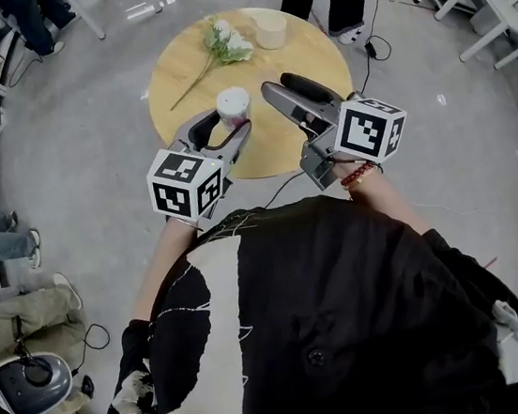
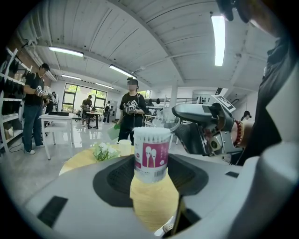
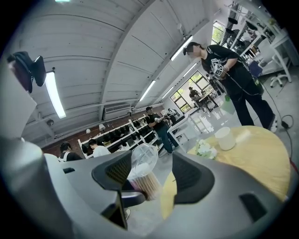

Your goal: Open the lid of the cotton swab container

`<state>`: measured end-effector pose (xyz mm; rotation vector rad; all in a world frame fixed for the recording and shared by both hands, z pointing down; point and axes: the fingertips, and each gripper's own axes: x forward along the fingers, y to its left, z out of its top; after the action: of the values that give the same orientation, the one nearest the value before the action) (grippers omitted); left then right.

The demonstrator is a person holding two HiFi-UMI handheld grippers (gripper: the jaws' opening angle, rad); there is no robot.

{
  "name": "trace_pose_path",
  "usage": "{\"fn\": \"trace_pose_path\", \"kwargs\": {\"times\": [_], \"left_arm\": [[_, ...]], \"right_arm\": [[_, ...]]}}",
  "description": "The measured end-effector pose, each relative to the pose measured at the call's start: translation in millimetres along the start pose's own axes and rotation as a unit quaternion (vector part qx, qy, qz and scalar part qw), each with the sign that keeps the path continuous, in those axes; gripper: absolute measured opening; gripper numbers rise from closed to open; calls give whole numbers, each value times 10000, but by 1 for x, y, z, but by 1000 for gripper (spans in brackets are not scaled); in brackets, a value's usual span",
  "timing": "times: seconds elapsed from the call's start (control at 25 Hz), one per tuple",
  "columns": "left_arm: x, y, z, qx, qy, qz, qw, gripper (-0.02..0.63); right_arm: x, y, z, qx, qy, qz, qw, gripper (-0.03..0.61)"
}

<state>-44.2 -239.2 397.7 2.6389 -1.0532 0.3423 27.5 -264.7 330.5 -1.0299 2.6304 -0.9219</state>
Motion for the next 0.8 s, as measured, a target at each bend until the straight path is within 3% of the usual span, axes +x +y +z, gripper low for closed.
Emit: {"fn": "trace_pose_path", "kwargs": {"times": [0.8], "left_arm": [[0,0,13,8,-223,-56,9997,233]], "right_arm": [[-7,-11,-5,228,-57,-169,9996,273]]}}
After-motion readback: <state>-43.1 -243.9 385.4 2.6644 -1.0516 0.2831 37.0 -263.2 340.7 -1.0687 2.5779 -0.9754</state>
